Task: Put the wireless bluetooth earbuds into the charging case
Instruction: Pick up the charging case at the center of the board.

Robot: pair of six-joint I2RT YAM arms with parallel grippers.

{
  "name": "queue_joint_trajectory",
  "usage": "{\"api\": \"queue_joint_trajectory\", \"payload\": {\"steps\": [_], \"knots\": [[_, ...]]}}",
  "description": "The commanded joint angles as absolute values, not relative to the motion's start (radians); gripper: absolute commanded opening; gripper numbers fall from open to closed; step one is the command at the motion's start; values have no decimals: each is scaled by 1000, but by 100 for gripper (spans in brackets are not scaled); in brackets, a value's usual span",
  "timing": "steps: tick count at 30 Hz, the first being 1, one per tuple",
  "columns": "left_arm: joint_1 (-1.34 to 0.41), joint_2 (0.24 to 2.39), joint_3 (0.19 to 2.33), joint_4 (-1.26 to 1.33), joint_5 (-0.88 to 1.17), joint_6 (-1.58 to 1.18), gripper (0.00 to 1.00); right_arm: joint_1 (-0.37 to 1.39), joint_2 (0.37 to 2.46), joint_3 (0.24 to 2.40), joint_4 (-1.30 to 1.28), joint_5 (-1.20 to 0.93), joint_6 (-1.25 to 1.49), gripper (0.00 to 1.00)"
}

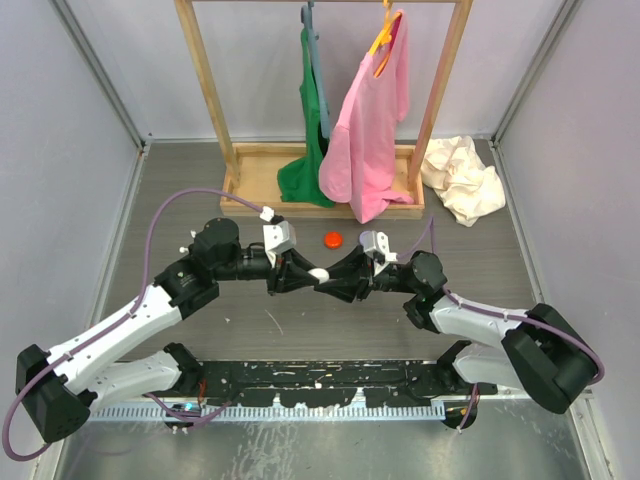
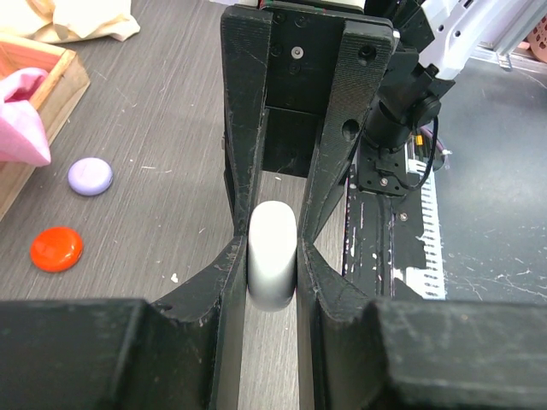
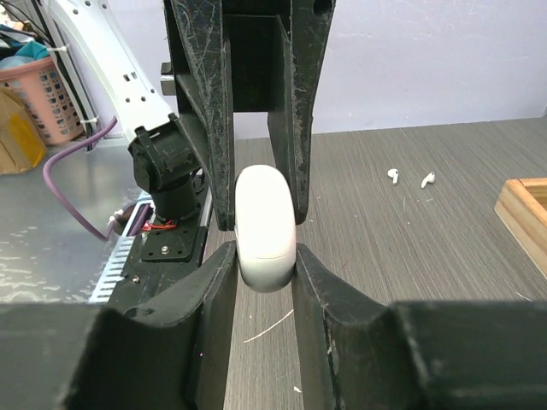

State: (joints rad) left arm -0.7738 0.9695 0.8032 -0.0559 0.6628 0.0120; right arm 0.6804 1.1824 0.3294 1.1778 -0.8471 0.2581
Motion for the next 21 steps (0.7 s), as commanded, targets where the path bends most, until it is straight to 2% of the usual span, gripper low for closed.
{"api": "queue_joint_trajectory", "payload": {"steps": [1,6,9,17,21], "knots": [[-790,969,803,63,686,-3,16,683,1195,330,1270,-838,277,35],[-794,973,799,72,680,-3,15,682,1198,325,1289,-836,284,41],[-794,971,796,72,678,-3,15,682,1197,324,1289,-834,284,40],[-796,958,794,50,663,2,19,683,1188,315,1290,-829,278,26],[-795,947,792,26,645,8,31,681,1188,305,1302,-823,273,20]]}}
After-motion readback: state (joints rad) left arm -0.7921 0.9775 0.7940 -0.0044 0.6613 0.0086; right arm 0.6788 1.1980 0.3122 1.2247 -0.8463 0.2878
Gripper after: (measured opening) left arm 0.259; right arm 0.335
